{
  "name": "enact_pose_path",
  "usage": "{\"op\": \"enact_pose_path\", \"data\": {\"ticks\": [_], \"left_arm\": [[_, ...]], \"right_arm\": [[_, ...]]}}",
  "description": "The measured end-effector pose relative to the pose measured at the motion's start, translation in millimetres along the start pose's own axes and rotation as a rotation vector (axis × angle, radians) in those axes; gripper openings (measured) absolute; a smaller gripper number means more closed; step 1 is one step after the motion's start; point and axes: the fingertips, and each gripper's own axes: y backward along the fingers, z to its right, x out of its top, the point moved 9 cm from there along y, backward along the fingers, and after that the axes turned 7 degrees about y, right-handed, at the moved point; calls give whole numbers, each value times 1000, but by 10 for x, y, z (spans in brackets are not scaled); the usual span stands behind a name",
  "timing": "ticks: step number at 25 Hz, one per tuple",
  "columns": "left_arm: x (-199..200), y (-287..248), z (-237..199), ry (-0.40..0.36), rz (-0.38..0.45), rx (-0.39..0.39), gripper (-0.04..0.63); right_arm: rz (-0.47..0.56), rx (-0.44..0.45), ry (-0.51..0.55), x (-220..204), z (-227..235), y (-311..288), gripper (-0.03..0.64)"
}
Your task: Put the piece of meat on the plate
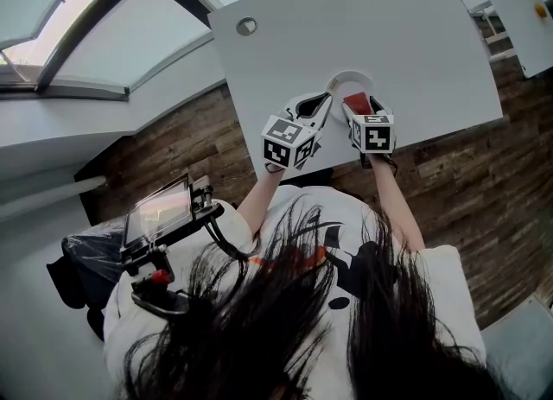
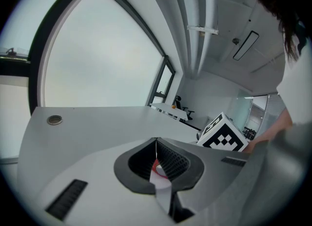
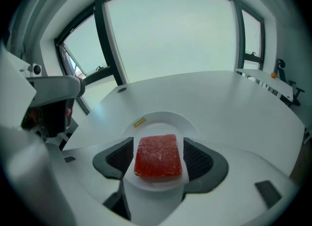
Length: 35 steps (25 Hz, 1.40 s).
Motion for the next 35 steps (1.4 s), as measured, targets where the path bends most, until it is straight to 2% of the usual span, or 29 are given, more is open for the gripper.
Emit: {"op": "enact_pose_path", "data": {"ticks": [10,11,12,14,17,20,25,35], "left_arm": [[76,-9,130,-16,-2,-24,6],[93,-18,149,-19,-1,-27,6],[112,-21,169,-24,2,-28,6],[145,-10,242,-37,12,-33,6],[113,71,522,-62,34,-43,6],[19,180,837,-82,53,-36,6],[-174,406,1191,-94,74,-28,6],[-764,1092,1938,-94,125,53,6]], "right_arm": [[207,87,-87,183,-44,472,318],[226,91,-98,207,-43,522,297],[246,95,-112,229,-40,569,215],[281,104,-138,251,-29,676,207],[340,96,-162,157,-2,985,107],[400,108,-199,8,-4,1321,61],[467,157,-238,-199,-159,1721,61],[481,195,-201,-904,-519,2515,63]]}}
